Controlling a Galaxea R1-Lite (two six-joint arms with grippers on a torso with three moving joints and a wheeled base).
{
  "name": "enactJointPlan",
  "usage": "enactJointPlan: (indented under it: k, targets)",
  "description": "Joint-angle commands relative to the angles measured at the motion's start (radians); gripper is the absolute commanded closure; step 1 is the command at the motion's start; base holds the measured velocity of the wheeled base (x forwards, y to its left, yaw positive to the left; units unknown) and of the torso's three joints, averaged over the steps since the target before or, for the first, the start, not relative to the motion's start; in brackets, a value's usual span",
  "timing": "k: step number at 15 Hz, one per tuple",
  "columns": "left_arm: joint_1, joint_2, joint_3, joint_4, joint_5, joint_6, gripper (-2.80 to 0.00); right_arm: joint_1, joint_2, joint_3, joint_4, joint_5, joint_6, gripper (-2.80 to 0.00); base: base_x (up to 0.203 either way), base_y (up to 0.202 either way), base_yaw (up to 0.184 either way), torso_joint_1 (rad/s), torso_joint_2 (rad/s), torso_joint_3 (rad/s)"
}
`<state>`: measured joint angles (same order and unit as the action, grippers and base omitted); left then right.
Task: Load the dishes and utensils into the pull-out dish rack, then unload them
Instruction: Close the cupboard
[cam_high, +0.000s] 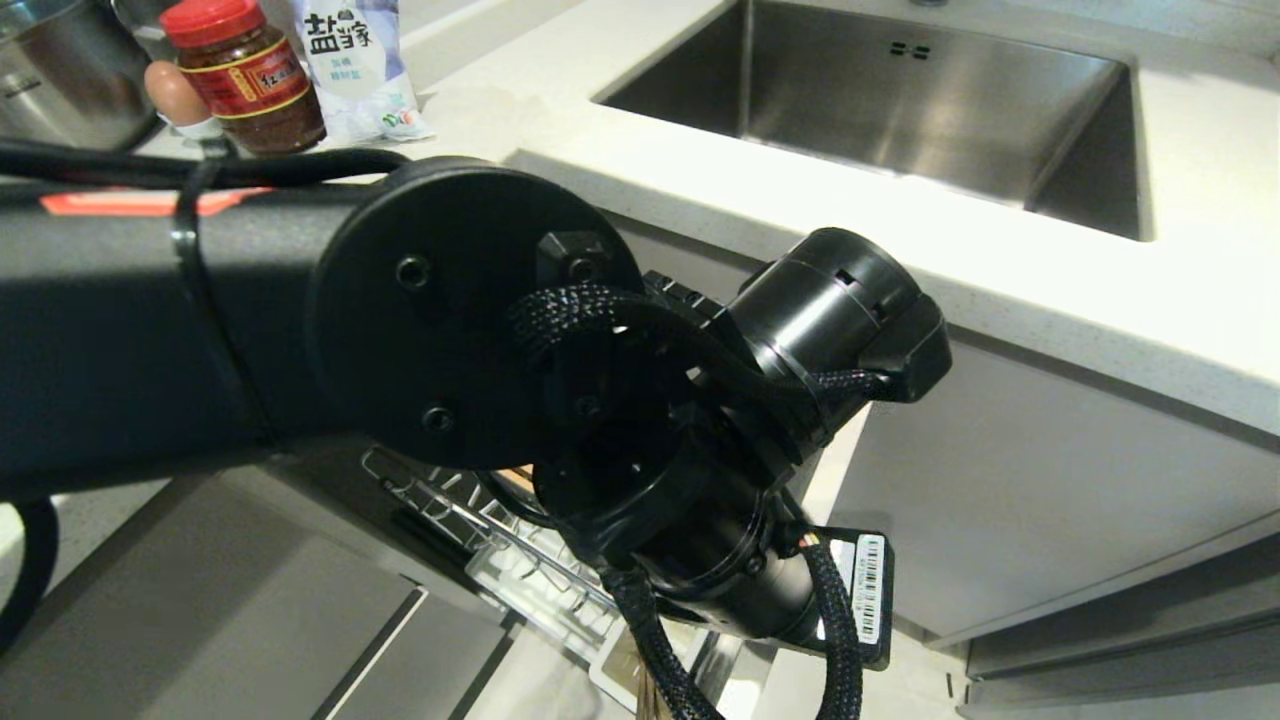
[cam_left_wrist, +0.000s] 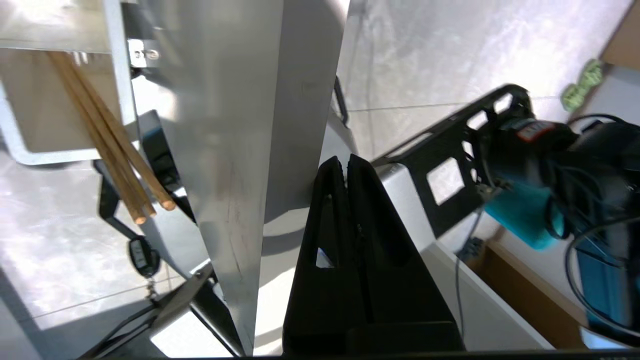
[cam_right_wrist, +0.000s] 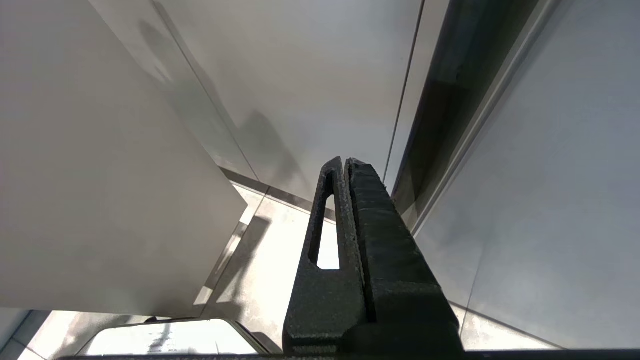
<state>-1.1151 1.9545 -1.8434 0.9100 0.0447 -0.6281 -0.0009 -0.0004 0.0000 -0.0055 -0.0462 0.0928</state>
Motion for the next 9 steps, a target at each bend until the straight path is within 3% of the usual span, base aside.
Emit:
enactJointPlan:
  k: [1,9]
  targets:
    - [0.001,-0.008,0.0,0.007,0.021,-0.002,0.0,-0.001,-0.004,0.0,-0.001,-0.001,0.001,0.0,0.0,0.0,0.0,0.0,0.0,0.0]
    - [0.04,-0.046,0.009,0.008,0.162,0.037,0.0,-0.001,-0.004,0.0,-0.001,0.0,0.001,0.0,0.0,0.0,0.0,0.0,0.0,0.0]
